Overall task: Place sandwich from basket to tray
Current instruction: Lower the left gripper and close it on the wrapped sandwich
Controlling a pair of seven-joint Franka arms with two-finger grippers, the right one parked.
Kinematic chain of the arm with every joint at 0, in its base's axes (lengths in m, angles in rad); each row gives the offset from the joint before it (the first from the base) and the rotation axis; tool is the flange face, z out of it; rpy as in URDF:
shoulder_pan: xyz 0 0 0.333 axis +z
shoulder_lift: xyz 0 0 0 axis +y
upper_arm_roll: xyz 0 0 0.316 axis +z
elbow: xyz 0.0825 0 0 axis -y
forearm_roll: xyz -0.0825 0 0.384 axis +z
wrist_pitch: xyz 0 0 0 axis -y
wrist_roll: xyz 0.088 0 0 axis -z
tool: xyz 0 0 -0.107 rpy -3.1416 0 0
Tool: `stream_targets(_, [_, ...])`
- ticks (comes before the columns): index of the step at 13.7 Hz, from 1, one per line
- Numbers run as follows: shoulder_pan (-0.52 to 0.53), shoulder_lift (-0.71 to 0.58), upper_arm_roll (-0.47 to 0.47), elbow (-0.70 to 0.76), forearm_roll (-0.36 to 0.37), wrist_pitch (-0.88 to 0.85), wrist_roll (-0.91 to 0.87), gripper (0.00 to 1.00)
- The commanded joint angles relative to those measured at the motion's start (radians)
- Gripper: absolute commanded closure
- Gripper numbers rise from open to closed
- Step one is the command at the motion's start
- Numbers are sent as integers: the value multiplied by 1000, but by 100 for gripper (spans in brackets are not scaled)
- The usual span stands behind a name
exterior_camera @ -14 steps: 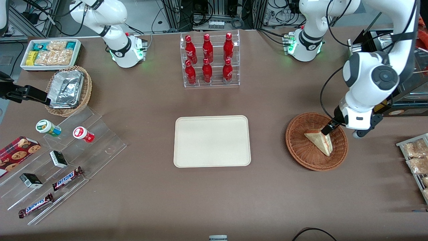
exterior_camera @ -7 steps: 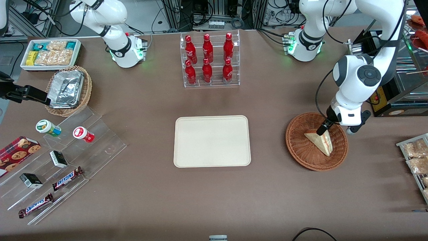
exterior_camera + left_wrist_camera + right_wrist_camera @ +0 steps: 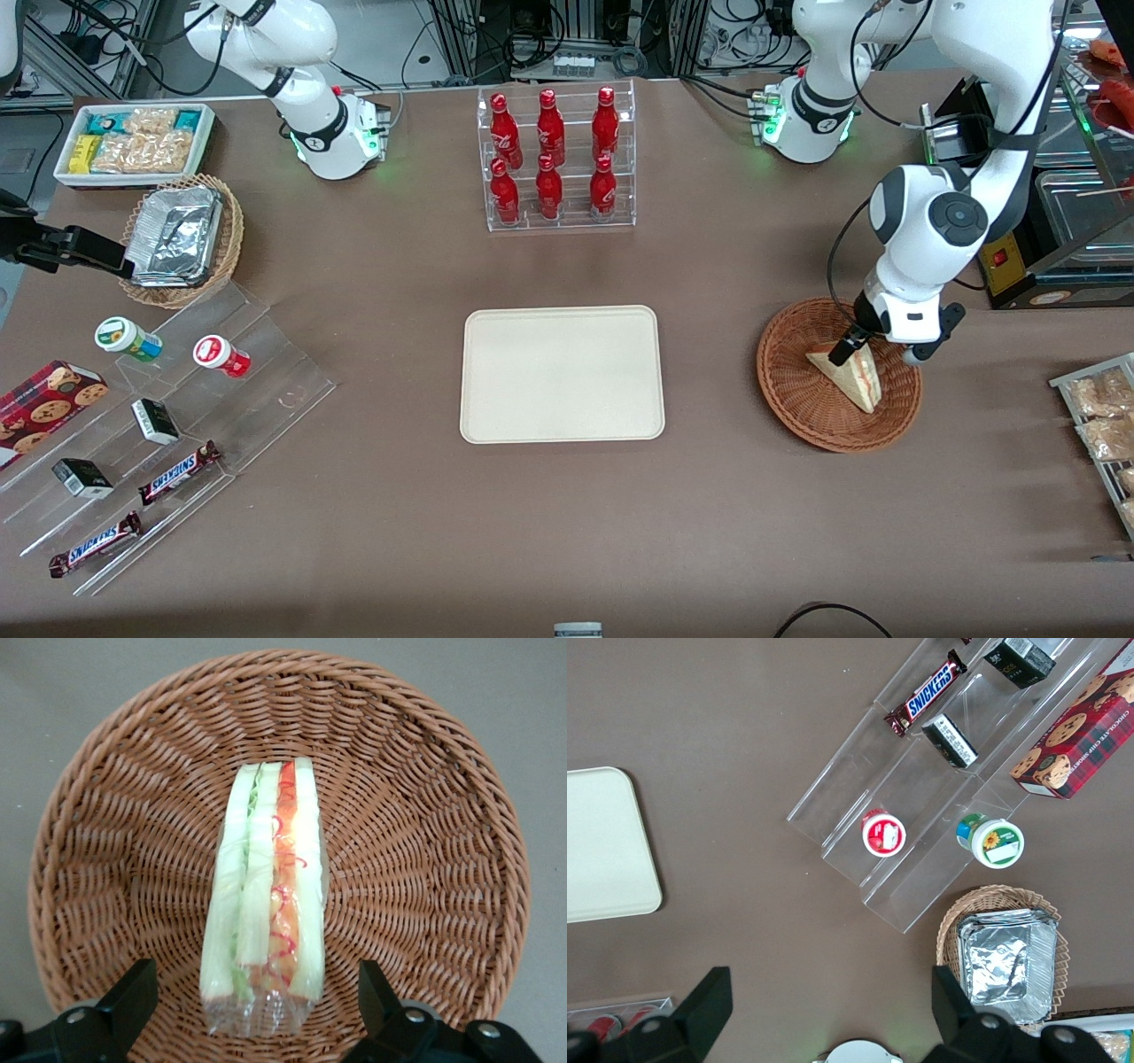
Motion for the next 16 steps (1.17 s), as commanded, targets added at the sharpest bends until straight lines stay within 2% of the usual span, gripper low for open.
stream_targets(1, [2, 25, -1, 2, 0, 32, -13, 0])
stream_targets(6, [2, 69, 2, 7, 5, 72, -11, 3])
stream_targets(7, [2, 72, 2, 8, 5, 72, -11, 13])
stream_targets(8, [2, 72, 2, 8, 5, 72, -11, 39])
stream_targets(9, [3, 72, 2, 8, 5, 72, -11, 69])
stream_targets(10, [3, 72, 3, 8, 5, 72, -8, 92])
stream_targets(11, [3, 71, 5, 10, 5, 72, -3, 100])
stream_targets(16, [3, 37, 5, 22, 8, 57, 0, 100])
